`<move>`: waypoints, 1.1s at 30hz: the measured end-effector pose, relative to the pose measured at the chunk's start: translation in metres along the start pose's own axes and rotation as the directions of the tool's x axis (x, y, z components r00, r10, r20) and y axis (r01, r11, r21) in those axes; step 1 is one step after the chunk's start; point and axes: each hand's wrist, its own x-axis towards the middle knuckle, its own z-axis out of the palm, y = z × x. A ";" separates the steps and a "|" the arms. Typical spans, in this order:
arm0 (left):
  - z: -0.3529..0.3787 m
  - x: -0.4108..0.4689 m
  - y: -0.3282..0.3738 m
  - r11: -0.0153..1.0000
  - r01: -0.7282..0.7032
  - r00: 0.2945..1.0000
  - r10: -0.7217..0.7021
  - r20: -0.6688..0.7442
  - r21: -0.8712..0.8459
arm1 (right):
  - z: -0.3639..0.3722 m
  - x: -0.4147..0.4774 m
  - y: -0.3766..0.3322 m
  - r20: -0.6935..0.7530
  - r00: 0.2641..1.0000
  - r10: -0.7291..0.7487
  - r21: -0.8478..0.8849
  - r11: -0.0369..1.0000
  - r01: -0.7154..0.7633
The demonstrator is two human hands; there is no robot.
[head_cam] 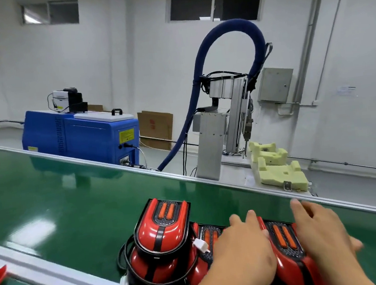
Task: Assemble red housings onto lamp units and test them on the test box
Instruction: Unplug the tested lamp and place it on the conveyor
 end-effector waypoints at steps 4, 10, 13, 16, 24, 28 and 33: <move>-0.032 -0.004 -0.026 1.000 0.023 0.979 -0.025 -0.201 -0.012 | 0.020 -0.017 -0.062 0.017 0.978 -0.210 0.134 0.969 0.206; -0.108 -0.032 -0.100 0.978 0.205 0.860 -0.200 -0.470 -0.042 | 0.071 -0.071 -0.177 0.164 0.848 -0.503 0.354 0.833 0.426; -0.141 -0.068 -0.148 0.934 0.348 0.758 -0.332 -0.561 -0.082 | 0.098 -0.116 -0.228 0.247 0.744 -0.620 0.472 0.748 0.467; -0.161 -0.116 -0.191 0.876 0.470 0.653 -0.426 -0.627 -0.105 | 0.123 -0.169 -0.272 0.306 0.608 -0.733 0.604 0.643 0.471; -0.186 -0.275 -0.270 0.714 0.679 0.388 -0.545 -0.744 -0.169 | 0.149 -0.349 -0.346 0.328 0.249 -0.911 0.883 0.389 0.264; -0.183 -0.351 -0.291 0.606 0.763 0.237 -0.586 -0.775 -0.225 | 0.155 -0.436 -0.360 0.343 0.069 -0.937 0.928 0.349 0.131; -0.158 -0.428 -0.321 0.489 0.800 0.077 -0.658 -0.749 -0.348 | 0.172 -0.529 -0.352 0.405 -0.118 -0.907 0.913 0.395 0.098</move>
